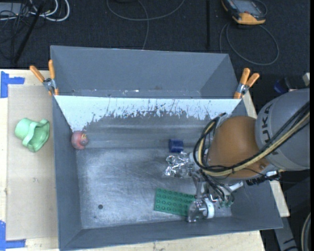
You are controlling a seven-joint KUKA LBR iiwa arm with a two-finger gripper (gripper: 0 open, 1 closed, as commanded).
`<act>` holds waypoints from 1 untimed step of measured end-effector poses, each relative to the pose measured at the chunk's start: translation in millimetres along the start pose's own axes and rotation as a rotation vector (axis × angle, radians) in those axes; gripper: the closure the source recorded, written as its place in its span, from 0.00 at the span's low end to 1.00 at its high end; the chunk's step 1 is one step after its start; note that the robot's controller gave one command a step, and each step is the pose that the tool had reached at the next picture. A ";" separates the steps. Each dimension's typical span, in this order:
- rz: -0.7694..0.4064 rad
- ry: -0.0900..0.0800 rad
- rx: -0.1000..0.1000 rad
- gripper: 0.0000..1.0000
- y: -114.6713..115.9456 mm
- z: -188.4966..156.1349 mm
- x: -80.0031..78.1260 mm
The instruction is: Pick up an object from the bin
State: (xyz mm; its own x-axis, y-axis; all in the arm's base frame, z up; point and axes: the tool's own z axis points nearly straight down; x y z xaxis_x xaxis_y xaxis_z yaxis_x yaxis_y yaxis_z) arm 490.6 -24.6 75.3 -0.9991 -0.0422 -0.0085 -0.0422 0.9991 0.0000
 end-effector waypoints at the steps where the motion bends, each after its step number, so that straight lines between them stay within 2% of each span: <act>1: 0.000 0.003 0.000 0.00 -0.1 -0.3 -1.3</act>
Offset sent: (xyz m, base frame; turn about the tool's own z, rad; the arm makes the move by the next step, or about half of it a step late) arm 0.0000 0.0000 0.0000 0.0000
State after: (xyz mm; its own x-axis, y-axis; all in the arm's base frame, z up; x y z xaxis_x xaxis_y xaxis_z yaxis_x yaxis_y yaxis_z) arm 492.0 -24.7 75.7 -0.9991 -0.0423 -0.0054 -0.0423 0.9991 0.0001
